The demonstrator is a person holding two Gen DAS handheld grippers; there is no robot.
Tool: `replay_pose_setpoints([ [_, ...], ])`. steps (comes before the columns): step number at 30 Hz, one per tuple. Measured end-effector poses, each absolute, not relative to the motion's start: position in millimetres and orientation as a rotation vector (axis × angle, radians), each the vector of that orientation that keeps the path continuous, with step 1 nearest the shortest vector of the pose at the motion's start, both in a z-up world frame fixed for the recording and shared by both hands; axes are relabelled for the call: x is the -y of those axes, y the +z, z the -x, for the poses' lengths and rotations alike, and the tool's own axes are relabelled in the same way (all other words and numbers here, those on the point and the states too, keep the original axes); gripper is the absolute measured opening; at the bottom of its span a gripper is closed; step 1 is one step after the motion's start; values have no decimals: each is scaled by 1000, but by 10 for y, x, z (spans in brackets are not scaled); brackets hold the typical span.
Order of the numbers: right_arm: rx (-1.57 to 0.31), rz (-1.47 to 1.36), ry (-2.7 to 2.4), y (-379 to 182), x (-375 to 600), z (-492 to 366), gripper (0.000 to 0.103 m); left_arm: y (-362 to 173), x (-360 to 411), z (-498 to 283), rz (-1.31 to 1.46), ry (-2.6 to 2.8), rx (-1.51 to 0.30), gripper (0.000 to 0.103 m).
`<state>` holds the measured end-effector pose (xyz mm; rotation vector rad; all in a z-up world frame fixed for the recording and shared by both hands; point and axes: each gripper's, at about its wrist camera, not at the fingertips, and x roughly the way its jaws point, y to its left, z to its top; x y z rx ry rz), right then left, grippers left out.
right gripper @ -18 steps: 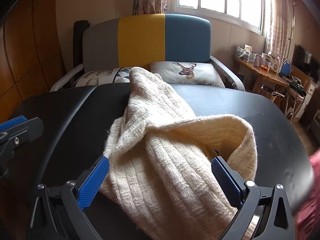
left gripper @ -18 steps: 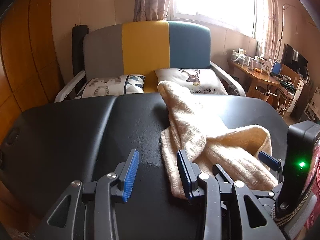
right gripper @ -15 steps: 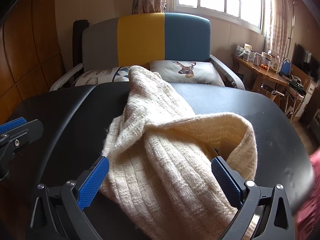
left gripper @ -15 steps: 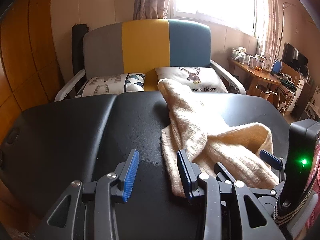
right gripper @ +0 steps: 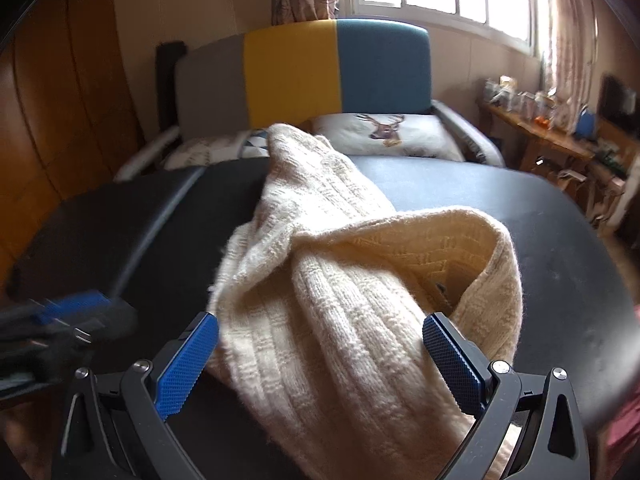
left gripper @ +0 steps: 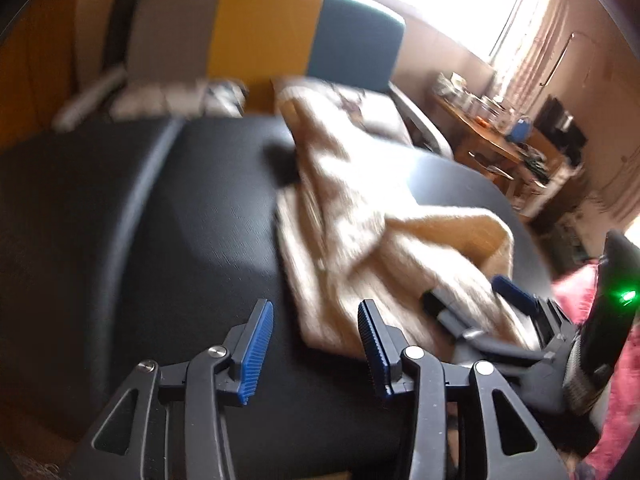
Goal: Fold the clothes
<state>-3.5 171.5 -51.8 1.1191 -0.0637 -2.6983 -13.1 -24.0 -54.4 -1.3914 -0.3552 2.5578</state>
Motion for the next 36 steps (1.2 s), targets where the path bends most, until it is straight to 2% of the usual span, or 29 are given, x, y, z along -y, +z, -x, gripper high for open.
replay_pose_setpoints([
  [3,344,-1089,-2563,-446,-2166,-61,103,-738,285,94,1409,2445,419,44],
  [6,620,-1121,-2429,-482,-2641,-135,103,-903,299,34,1370,2276,558,44],
  [9,827,-1150,-2348,-644,-3059,-247,103,-909,133,23,1351,2196,526,45],
  [14,1209,-1113,-2290,-995,-3578,-474,103,-616,-305,203,1310,2071,468,45],
  [16,1184,-1121,-2245,-1069,-3474,-485,103,-477,-492,294,1287,2018,450,44],
  [18,1047,-1146,-2257,-1037,-3256,-464,103,-280,-728,423,1253,1973,420,44],
  [23,842,-1199,-2159,-1184,-2694,-416,103,50,-1380,728,1222,2007,104,45],
  [26,858,-1262,-2117,-1311,-2587,-356,103,-47,-1676,881,1248,2006,-69,43],
  [34,903,-1270,-2150,-1410,-2614,-217,103,-681,-2204,1196,1361,1886,-279,43],
  [35,904,-1263,-2153,-1408,-2601,-198,103,-736,-2211,1219,1369,1874,-264,39],
  [36,901,-1262,-2157,-1407,-2586,-179,103,-782,-2215,1233,1375,1862,-246,26],
])
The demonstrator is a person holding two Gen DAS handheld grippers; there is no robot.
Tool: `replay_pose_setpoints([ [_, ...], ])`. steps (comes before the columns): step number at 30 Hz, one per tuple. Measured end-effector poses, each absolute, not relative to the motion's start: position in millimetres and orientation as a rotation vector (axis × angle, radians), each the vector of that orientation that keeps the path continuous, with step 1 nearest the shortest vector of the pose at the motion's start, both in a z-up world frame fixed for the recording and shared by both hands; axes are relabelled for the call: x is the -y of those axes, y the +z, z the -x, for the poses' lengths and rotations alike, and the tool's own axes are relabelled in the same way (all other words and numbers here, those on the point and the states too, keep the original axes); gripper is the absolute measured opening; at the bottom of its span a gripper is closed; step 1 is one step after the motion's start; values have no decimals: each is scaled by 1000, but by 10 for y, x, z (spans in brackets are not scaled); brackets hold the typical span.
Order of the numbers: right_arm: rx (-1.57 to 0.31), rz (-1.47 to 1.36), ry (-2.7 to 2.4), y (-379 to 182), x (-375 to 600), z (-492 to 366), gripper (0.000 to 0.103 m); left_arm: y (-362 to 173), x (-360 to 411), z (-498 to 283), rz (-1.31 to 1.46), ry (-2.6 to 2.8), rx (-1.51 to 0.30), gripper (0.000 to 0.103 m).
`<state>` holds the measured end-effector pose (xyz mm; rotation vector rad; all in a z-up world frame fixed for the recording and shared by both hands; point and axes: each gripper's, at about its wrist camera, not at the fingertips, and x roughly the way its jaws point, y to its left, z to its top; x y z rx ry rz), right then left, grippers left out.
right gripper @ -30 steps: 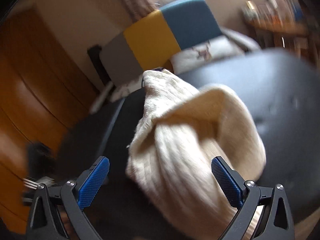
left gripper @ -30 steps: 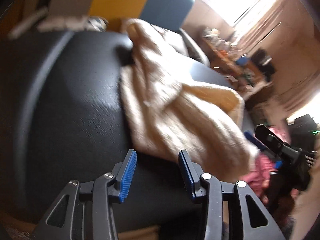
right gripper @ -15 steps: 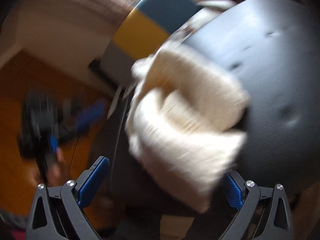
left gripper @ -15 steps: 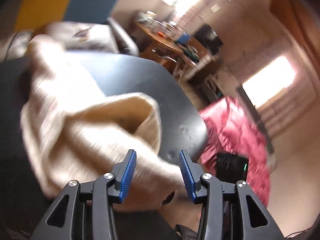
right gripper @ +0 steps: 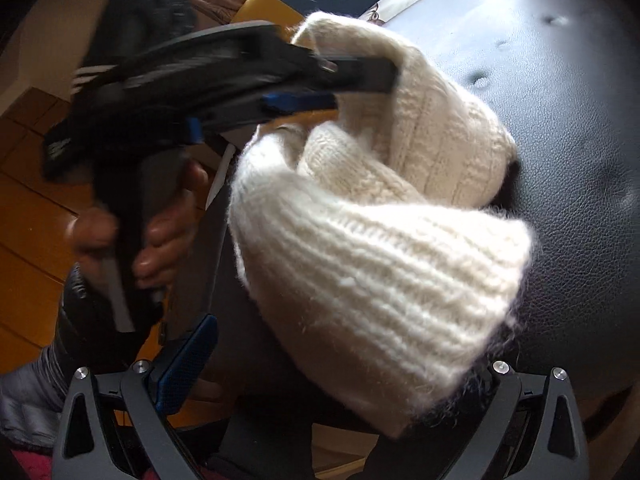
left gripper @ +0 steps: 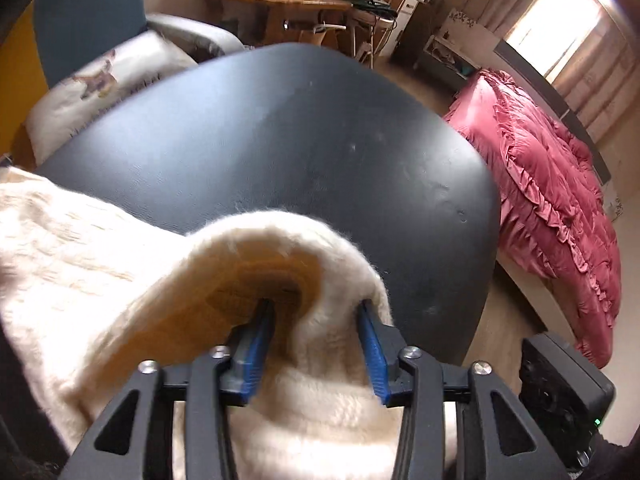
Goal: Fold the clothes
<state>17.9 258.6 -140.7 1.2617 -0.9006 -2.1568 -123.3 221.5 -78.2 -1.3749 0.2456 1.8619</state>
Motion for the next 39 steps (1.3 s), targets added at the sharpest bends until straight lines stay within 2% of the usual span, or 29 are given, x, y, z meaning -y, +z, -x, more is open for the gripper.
replay_pose_setpoints([
  [1,900,-1259,-2160,-1407,-2570,-160,103,-785,-2198,1231,1371,1851,-209,13],
  [3,898,-1254,-2166,-1408,-2539,-121,103,-690,-2105,1252,1346,1839,-104,10],
  [5,902,-1250,-2173,-1408,-2500,-76,103,-576,-1980,1276,1317,1823,17,9],
  [9,880,-1262,-2207,-1375,-2408,-9,103,-177,-1256,1349,1211,1828,364,5],
  [15,786,-1313,-2269,-1314,-2201,115,103,221,449,1110,990,1946,754,5],
  [19,745,-1349,-2291,-1295,-2055,257,103,90,1483,844,960,2101,900,5],
  [23,712,-1403,-2296,-1278,-1939,377,103,-440,2377,587,1111,2282,1061,5],
  [27,655,-1405,-2352,-1108,-2340,112,103,-914,2794,348,1396,2344,1142,10],
  [29,636,-1368,-2398,-1057,-2308,124,103,-987,2964,159,1403,2336,1212,10],
  [32,590,-1320,-2444,-924,-2333,240,103,-950,2982,-46,1346,2333,1222,17],
  [35,516,-1299,-2454,-872,-2223,462,103,-886,2793,-288,1320,2368,1096,18],
  [39,348,-1286,-2454,-892,-1790,704,103,-748,2326,-301,1331,2531,815,19],
])
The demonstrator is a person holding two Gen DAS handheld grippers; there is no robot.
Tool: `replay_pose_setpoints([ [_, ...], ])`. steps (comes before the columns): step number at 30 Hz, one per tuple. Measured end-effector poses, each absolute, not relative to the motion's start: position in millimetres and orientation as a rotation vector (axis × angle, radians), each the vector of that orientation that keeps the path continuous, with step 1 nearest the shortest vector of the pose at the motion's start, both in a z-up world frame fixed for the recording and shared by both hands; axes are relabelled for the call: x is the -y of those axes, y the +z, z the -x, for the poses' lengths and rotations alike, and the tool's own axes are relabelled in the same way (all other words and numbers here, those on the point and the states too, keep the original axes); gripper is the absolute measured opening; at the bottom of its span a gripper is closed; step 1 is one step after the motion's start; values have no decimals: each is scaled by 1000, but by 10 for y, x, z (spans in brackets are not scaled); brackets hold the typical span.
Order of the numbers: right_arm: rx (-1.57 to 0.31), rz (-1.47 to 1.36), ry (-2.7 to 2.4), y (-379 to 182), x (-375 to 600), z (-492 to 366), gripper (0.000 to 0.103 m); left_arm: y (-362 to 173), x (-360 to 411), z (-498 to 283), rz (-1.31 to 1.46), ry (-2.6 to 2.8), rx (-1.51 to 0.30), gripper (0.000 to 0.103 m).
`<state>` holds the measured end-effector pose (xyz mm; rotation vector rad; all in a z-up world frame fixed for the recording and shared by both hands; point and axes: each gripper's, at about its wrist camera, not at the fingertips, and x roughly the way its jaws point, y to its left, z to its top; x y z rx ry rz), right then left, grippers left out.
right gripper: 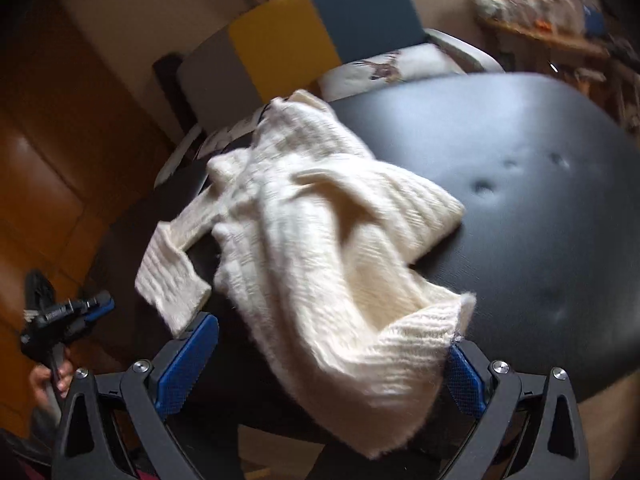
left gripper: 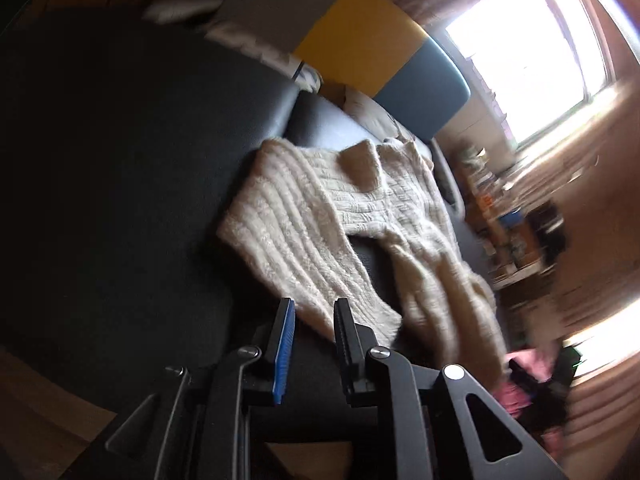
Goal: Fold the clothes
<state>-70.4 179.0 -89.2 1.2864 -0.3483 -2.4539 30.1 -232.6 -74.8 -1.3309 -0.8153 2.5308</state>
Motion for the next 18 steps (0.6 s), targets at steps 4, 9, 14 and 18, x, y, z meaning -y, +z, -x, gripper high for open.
replay_pose_setpoints([
  [4,262,-1281,-2435,-954,-1616,391,103,-715,1745,-161,1344,2569,378,21],
  [9,239,-1297,-2443,-953,-1645,287,103,-876,1128,-50,1383,2487,-90,22],
  [14,255,-1337,-2470,-996,-1801,236,103,-1192,852,63,1471,2398,-291,22],
  [18,267,-1367,-2479,-1055,-1842,299,103,-1236,810,8,1423,2429,-340,25],
])
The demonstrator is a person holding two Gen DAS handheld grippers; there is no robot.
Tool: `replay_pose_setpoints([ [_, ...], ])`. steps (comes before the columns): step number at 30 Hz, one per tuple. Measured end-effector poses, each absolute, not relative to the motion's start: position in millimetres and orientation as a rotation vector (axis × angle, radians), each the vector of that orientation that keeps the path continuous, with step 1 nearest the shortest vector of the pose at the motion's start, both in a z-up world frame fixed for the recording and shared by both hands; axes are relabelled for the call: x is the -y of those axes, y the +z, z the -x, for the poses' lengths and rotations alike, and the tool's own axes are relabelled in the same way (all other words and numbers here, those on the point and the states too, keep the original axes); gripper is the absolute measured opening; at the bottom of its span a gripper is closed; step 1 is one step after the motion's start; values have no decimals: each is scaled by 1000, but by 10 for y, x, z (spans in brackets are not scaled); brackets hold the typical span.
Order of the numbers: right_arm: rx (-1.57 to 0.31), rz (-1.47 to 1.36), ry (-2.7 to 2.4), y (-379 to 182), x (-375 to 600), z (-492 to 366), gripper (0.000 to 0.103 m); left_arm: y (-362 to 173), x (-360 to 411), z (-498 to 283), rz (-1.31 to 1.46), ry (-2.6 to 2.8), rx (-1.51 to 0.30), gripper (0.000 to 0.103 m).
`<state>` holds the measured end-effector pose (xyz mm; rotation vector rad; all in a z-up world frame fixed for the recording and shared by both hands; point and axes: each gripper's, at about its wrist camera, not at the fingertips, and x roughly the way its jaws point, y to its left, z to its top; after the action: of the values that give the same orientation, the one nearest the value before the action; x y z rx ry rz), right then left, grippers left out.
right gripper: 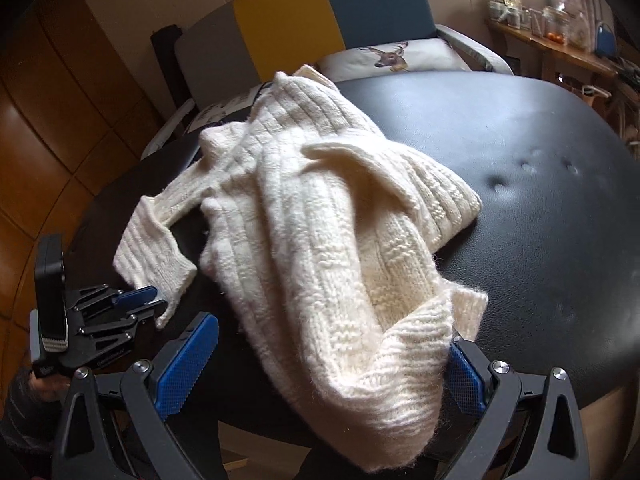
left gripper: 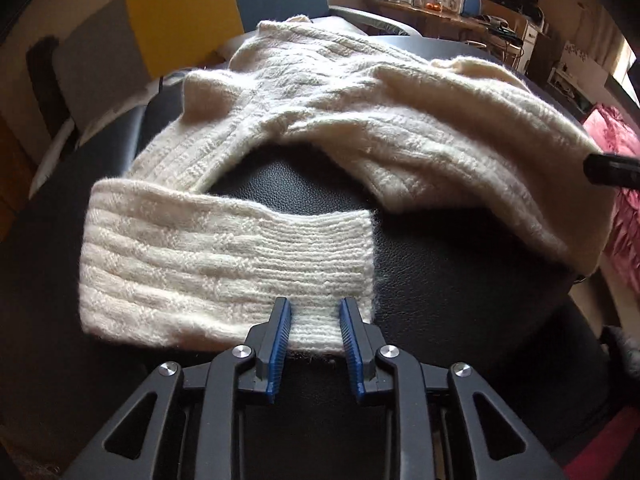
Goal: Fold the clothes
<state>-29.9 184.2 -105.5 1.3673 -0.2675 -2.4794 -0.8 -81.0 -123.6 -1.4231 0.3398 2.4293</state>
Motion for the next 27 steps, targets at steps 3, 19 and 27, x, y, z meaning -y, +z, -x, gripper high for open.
replay_pose_setpoints([
  [3,257,-1376,-2490,-1073,-1841,348,103,-1196,985,-2,1424,2434,-179,8],
  [19,180,-1431,-2507,-1017,-1733,407,103,-722,4625,-85,1233,2847,1444,4],
  [27,235,-1472,-2491,-1088,-1791,433,103,-720,4468,-437,1235,2728,1537,17],
])
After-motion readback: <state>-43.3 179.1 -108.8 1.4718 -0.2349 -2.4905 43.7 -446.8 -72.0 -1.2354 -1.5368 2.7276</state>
